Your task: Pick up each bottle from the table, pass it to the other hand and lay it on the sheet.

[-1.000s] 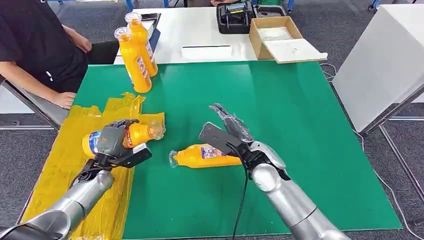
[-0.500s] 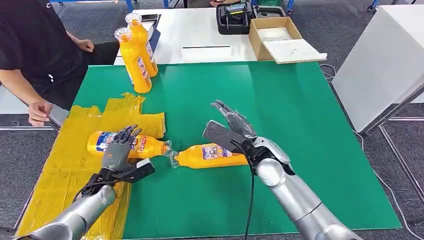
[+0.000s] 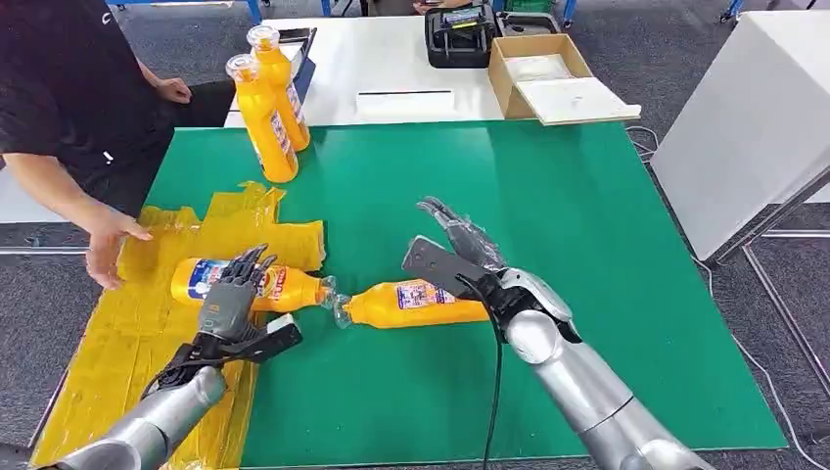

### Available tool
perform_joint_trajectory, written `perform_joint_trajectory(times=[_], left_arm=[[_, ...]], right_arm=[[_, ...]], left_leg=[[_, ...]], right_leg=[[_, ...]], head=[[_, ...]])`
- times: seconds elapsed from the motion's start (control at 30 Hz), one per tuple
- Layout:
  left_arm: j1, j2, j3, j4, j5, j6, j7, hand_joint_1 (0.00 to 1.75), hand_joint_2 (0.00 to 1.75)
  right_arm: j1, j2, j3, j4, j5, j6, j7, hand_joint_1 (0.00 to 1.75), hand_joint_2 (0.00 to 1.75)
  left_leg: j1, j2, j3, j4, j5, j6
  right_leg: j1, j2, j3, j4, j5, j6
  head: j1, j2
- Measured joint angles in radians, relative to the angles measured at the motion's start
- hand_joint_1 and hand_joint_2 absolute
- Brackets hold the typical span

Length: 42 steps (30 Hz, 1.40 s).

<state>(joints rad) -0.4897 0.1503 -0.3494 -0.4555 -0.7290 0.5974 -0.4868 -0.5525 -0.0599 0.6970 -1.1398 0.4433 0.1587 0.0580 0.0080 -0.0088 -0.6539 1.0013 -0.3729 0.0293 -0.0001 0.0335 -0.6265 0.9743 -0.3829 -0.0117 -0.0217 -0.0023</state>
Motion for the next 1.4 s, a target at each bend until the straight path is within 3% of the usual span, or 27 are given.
perform_joint_trajectory(times=[0.13, 0.2, 0.3, 0.47, 0.7, 1.13, 1.17, 1.2, 1.4], left_arm=[[0.018, 0.003, 0.004, -0.03, 0.088, -0.023, -0.068, 0.0, 0.0], [0.022, 0.007, 0.016, -0.066, 0.191, -0.103, -0.115, 0.0, 0.0], [0.006, 0.009, 0.026, -0.146, 0.338, -0.27, -0.095, 0.0, 0.0], [0.003, 0.018, 0.029, -0.3, 0.468, -0.348, -0.084, 0.0, 0.0], [-0.009, 0.03, 0.034, -0.485, 0.497, -0.326, -0.076, 0.0, 0.0], [-0.051, 0.031, 0.024, -0.498, 0.533, -0.317, -0.106, 0.0, 0.0], [-0.05, 0.032, 0.023, -0.499, 0.54, -0.31, -0.109, 0.0, 0.0], [-0.047, 0.033, 0.022, -0.501, 0.545, -0.301, -0.114, 0.0, 0.0], [-0.049, 0.045, 0.014, -0.507, 0.579, -0.29, -0.128, 0.0, 0.0]], right_arm=[[-0.009, -0.005, 0.006, 0.015, -0.004, 0.002, -0.011, 0.0, 1.75], [-0.019, -0.005, 0.021, 0.041, 0.024, 0.014, -0.002, 0.0, 1.75], [-0.027, 0.01, 0.061, 0.115, 0.078, 0.015, 0.018, 0.0, 1.75], [-0.021, 0.014, 0.089, 0.233, 0.101, -0.031, 0.006, 0.0, 1.75], [-0.017, 0.006, 0.107, 0.302, 0.156, -0.018, 0.047, 0.0, 1.75], [-0.042, -0.003, 0.134, 0.377, 0.202, 0.014, 0.033, 0.0, 1.75], [-0.051, -0.002, 0.14, 0.394, 0.21, 0.024, 0.025, 1.2, 1.75], [-0.064, 0.002, 0.15, 0.413, 0.224, 0.041, 0.021, 1.75, 1.75], [-0.149, 0.048, 0.214, 0.551, 0.267, 0.116, 0.008, 1.75, 1.75]], left_leg=[[0.0, 0.0, 0.0, 0.0, 0.0, 0.0], [0.0, -0.001, 0.001, 0.0, 0.001, 0.001], [0.0, -0.002, 0.0, 0.0, 0.002, 0.0], [0.0, -0.003, -0.001, 0.0, 0.003, 0.0], [0.0, -0.003, -0.002, 0.0, 0.003, 0.001], [0.0, -0.001, 0.0, 0.0, 0.003, 0.001], [0.0, -0.001, 0.0, 0.0, 0.003, 0.001], [0.0, -0.001, 0.0, 0.0, 0.003, 0.001], [0.0, 0.0, 0.007, 0.0, 0.002, 0.0]], right_leg=[[0.0, 0.0, 0.0, 0.0, 0.0, 0.0], [0.0, -0.001, 0.0, 0.0, 0.0, 0.0], [0.0, -0.003, 0.0, 0.0, 0.0, 0.0], [0.0, -0.003, 0.0, 0.0, 0.001, 0.001], [0.0, -0.003, -0.001, 0.0, 0.0, 0.001], [0.0, -0.002, 0.0, 0.0, 0.0, 0.001], [0.0, -0.002, 0.0, 0.0, 0.0, 0.001], [0.0, -0.002, 0.0, 0.0, 0.0, 0.001], [0.0, -0.002, 0.005, -0.001, 0.0, 0.0]], head=[[0.0, 0.0], [0.0, 0.0], [0.0, 0.0], [0.0, 0.0], [0.0, 0.0], [0.0, 0.0], [0.0, 0.0], [0.0, 0.0], [0.0, 0.0]])
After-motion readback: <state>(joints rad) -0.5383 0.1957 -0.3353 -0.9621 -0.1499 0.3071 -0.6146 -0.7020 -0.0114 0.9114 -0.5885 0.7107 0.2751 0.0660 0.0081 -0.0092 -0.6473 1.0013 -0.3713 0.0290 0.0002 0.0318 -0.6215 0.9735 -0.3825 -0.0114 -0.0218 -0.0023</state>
